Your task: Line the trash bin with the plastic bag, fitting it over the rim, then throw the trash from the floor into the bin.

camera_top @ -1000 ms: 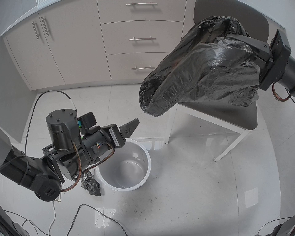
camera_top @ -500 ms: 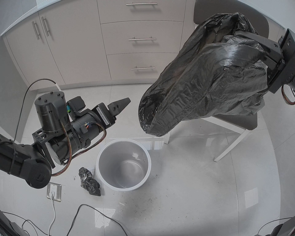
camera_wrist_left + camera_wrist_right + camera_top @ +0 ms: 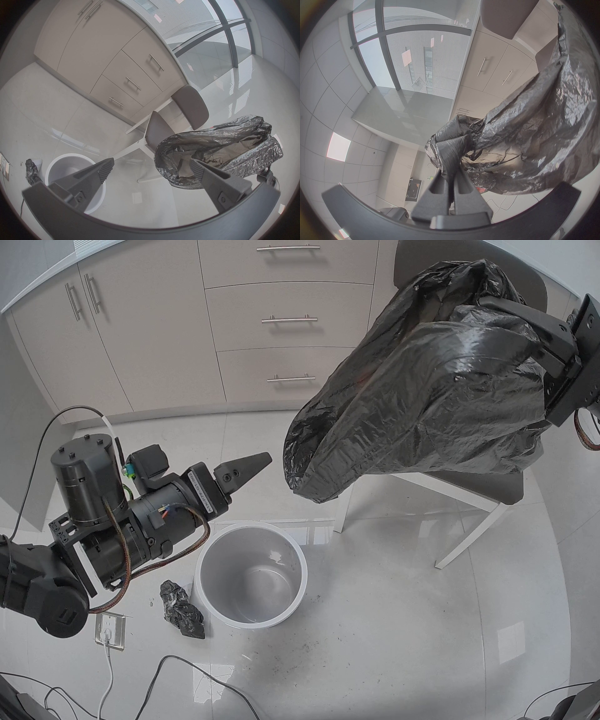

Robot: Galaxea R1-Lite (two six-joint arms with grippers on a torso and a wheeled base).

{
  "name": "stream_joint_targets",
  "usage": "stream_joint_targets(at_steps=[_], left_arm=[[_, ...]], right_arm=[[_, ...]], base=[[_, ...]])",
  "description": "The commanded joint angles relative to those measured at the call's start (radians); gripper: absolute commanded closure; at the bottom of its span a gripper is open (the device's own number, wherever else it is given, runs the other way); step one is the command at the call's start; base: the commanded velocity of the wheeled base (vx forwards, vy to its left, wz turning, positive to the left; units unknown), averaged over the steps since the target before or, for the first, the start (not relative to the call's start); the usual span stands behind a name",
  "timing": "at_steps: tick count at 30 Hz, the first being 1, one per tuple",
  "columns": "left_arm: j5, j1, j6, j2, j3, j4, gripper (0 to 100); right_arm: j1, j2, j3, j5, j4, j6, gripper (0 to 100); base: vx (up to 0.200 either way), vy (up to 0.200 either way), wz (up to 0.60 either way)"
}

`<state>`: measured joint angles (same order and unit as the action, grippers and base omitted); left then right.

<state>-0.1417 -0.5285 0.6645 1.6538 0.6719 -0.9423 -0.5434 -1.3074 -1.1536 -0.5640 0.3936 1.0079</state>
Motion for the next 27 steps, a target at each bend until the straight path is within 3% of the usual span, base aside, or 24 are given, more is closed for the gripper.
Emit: stream_joint_targets(at_steps=[1, 10, 27], left_arm=[[-0.002, 0.002, -0.003, 0.081, 0.043, -0.001, 0], [0.004, 0.012, -0.049, 0.238, 0.160, -0.001, 0], [-0.002, 0.010, -0.040, 0.231, 0.218, 0.004, 0]], right_arm=[[-0.012, -0.001, 0.000, 0.000, 0.001, 0.001, 100], [-0.033, 0.025, 0.011, -0.002, -0.022, 0.001, 100], [-0.069, 0.031, 0.012, -0.004, -0.041, 0.001, 100]], base=[[0.000, 0.000, 0.00], [0.000, 0.000, 0.00], [0.000, 0.000, 0.00]])
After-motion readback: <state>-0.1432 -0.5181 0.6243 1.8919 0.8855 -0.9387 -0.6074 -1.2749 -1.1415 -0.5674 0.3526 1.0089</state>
